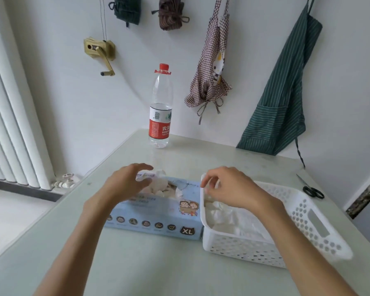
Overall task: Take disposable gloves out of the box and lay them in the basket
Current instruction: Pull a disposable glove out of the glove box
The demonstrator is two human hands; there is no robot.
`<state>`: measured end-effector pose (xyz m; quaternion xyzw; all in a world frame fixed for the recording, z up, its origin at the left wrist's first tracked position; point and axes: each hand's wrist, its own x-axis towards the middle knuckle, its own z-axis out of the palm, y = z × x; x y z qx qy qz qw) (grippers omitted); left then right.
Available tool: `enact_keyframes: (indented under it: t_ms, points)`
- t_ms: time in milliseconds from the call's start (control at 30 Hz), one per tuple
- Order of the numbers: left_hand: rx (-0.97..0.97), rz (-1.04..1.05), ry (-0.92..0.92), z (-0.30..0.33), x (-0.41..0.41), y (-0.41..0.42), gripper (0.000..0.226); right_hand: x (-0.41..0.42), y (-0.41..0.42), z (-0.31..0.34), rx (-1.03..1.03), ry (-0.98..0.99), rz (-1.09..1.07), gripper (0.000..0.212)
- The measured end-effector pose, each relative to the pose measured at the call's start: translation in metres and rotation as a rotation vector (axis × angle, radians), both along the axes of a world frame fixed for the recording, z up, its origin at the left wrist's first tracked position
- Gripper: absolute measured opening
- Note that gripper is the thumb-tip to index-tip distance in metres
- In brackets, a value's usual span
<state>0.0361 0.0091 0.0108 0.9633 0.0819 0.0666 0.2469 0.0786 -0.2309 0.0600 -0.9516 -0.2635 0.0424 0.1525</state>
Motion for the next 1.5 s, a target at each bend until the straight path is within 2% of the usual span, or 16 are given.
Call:
enact_keyframes:
  t_ms: [200,333,467,600,667,733,867,933,1000,1067,1167,1233,1300,1367,1433,1500]
  points:
    - [-0.097,-0.099,0.086,-0.01,0.013,0.02,0.035,0.005,0.082,-0.033,0.15,-0.011,0.073,0.044]
    - [-0.094,-0.237,0.177,-0.01,0.004,0.03,0.056,0.016,0.097,-0.039,0.18,-0.128,0.023,0.019]
    - [-0.142,-0.213,0.118,-0.013,0.006,0.031,0.054,0.02,0.074,-0.035,0.304,-0.164,0.068,0.02]
    - [-0.16,-0.18,0.15,-0.012,0.008,0.03,0.038,0.016,0.047,-0.009,0.701,-0.034,0.043,0.009]
    - [-0.165,-0.193,0.143,-0.01,0.006,0.03,0.037,0.015,0.04,0.004,0.699,0.058,0.072,0.011]
    - [-0.188,-0.227,0.121,-0.008,0.006,0.033,0.051,0.013,0.036,0.011,0.575,0.142,0.133,0.011]
    - [-0.286,-0.23,-0.013,-0.004,0.005,0.028,0.082,0.014,0.029,0.018,0.612,0.176,0.124,0.01]
    - [-0.297,-0.239,-0.125,-0.002,0.008,0.022,0.072,0.013,0.029,0.018,0.523,0.207,0.162,0.009]
    - [-0.297,-0.257,-0.23,0.0,0.01,0.017,0.044,0.015,0.026,0.02,0.675,0.129,0.098,0.008]
    - [-0.343,-0.207,-0.323,0.002,0.01,0.015,0.035,0.017,0.021,0.026,0.812,0.056,0.02,0.009]
    - [-0.398,-0.096,-0.442,0.008,0.008,0.013,0.029,0.015,0.012,0.03,0.48,0.225,0.031,0.011]
    - [-0.428,-0.056,-0.472,0.014,0.005,0.014,0.012,0.01,0.013,0.027,0.245,0.361,0.089,0.039]
    - [-0.44,-0.043,-0.461,0.019,0.002,0.013,0.008,0.002,0.025,0.021,0.287,0.38,0.093,0.074]
    - [-0.455,-0.037,-0.457,0.023,0.0,0.01,0.01,-0.005,0.048,0.012,0.353,0.327,0.055,0.09]
    - [-0.444,-0.011,-0.467,0.024,-0.002,0.007,0.007,-0.009,0.07,-0.001,0.355,0.251,0.019,0.078]
    - [-0.43,0.04,-0.487,0.026,-0.004,0.007,0.005,-0.004,0.076,-0.007,0.373,0.138,-0.012,0.037]
